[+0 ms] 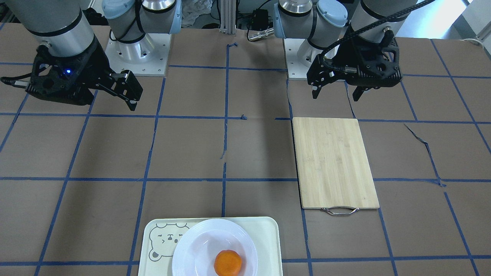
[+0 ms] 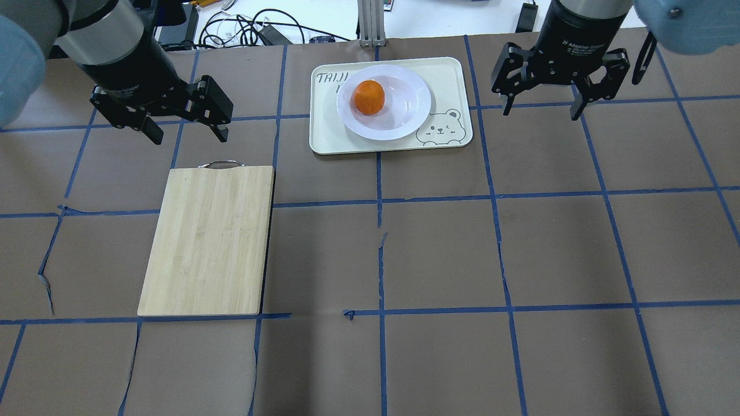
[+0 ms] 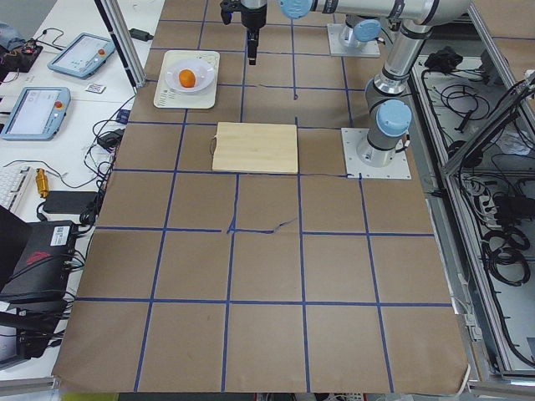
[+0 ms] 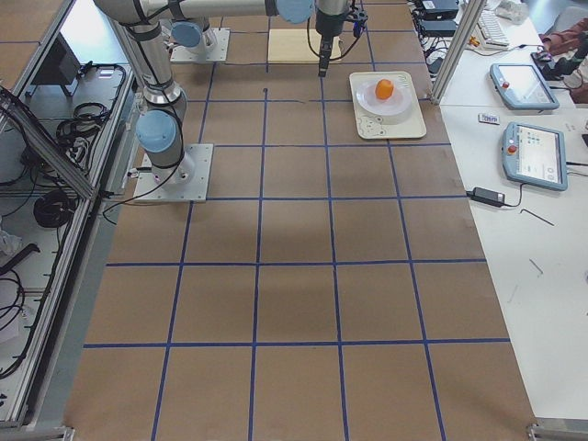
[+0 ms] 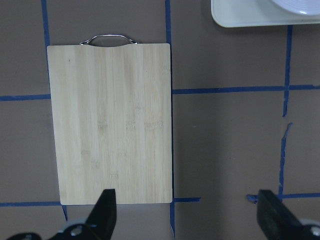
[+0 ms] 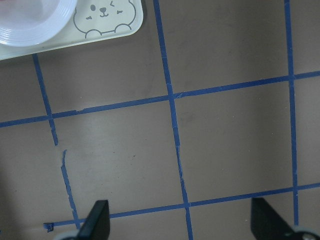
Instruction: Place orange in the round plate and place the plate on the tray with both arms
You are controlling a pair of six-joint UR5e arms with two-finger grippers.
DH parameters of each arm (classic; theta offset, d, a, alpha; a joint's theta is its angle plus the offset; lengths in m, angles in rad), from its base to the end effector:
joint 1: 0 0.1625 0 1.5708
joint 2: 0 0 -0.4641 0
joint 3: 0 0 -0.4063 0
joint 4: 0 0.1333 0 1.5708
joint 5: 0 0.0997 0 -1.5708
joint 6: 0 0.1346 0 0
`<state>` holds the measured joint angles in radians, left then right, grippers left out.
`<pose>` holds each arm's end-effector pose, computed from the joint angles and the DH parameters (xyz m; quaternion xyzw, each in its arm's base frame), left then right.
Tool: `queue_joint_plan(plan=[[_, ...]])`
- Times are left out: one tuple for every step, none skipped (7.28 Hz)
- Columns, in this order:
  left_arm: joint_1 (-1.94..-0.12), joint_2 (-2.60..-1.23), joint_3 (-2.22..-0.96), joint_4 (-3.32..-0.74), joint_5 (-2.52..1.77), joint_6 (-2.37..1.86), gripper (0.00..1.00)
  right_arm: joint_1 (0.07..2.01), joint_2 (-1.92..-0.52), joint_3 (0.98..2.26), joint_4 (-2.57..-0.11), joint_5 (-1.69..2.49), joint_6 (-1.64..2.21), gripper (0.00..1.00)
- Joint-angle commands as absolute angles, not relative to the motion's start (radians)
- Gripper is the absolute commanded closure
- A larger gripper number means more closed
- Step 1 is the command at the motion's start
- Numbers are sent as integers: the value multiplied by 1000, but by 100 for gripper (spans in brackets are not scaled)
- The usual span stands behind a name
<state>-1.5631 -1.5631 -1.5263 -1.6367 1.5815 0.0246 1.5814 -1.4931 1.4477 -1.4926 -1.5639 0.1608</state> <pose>-0.1280 -0.5010 0.5118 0.0085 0.9999 0.0069 0.0052 0.1399 -0.5357 0.5058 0.0751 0.9970 0.0166 0.0020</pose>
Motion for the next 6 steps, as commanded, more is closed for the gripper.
queue_joint_plan(plan=[[-1563,-1563,-1526,-1637,1582,25,0,1582,-1503,1454,-1493,-1565,161,0],[-1563,-1563,-1526,-1637,1582,25,0,1582,-1503,1457,-1493,-1563,161,0],[-1563,-1563,-1526,-1637,1582,25,0,1582,-1503,1456,-1493,-1565,161,0],[-1563,-1563,-1526,-1637,1582,25,0,1582,-1503,1459,-1493,-1563,161,0],[-1563,-1563,-1526,-1637,1582,25,0,1582,-1503,1453,-1490,-1566,160,0],[-1563,-1563,-1526,-1637,1582,25,0,1582,-1511,1457,-1480,-1566,161,0]])
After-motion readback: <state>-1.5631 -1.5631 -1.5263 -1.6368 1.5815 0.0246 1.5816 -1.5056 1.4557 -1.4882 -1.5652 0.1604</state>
